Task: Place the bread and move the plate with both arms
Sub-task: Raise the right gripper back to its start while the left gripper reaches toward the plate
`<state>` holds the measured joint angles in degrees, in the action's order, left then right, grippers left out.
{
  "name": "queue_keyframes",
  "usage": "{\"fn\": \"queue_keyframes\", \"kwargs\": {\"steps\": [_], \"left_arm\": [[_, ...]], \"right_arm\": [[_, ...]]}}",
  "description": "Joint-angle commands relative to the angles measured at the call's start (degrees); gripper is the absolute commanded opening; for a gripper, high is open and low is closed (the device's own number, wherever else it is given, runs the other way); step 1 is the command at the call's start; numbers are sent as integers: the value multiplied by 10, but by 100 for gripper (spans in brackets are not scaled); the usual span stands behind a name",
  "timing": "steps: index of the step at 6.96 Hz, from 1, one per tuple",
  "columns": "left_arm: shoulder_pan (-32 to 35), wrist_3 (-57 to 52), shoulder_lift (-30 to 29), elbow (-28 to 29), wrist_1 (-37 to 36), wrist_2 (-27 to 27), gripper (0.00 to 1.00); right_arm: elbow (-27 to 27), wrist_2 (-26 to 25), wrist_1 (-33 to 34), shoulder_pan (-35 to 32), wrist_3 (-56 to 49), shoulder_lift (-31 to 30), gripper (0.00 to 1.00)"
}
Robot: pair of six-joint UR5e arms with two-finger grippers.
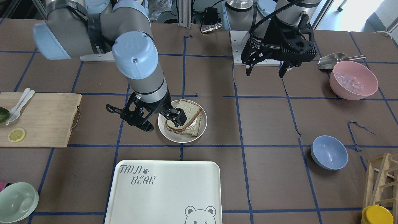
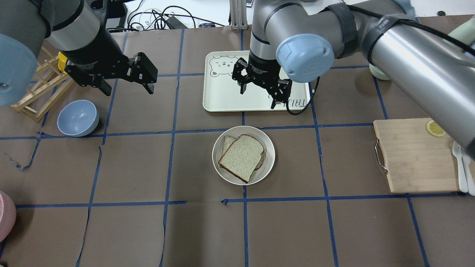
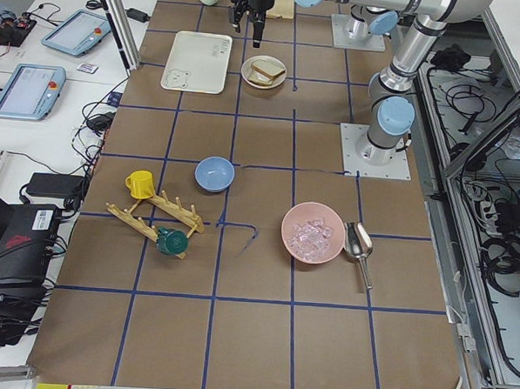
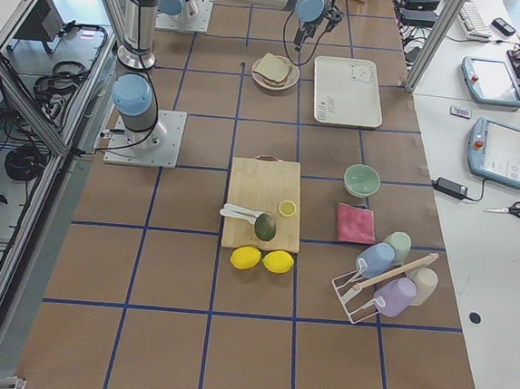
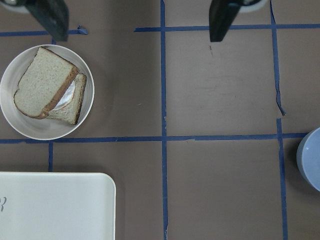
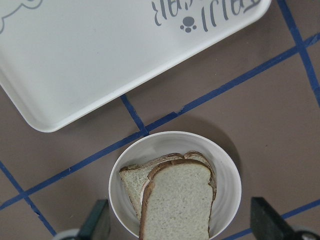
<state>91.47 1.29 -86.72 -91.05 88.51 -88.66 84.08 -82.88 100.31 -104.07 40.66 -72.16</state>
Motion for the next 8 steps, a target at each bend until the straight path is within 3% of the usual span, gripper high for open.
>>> {"fn": "queue_keyframes", "kwargs": {"steps": [1, 3, 4, 5, 7, 8], "left_arm": [[2, 3, 1, -3, 8, -3, 100], [1, 13, -8, -47, 10, -2, 100], [0, 23, -13, -84, 8, 1, 100], [3, 29, -24, -123, -10, 6, 100], [3, 29, -56, -211, -133, 73, 100], [3, 29, -84, -239, -198, 74, 100]], "right_arm": [[1, 6, -6, 33, -132, -49, 100], [9, 4, -44, 37, -254, -101, 100], [10, -8, -90, 39, -292, -110, 100], [11, -27, -91, 40, -322, -109, 100], [11, -73, -100, 89, -332, -112, 100], [12, -84, -107, 125, -338, -136, 100]]}}
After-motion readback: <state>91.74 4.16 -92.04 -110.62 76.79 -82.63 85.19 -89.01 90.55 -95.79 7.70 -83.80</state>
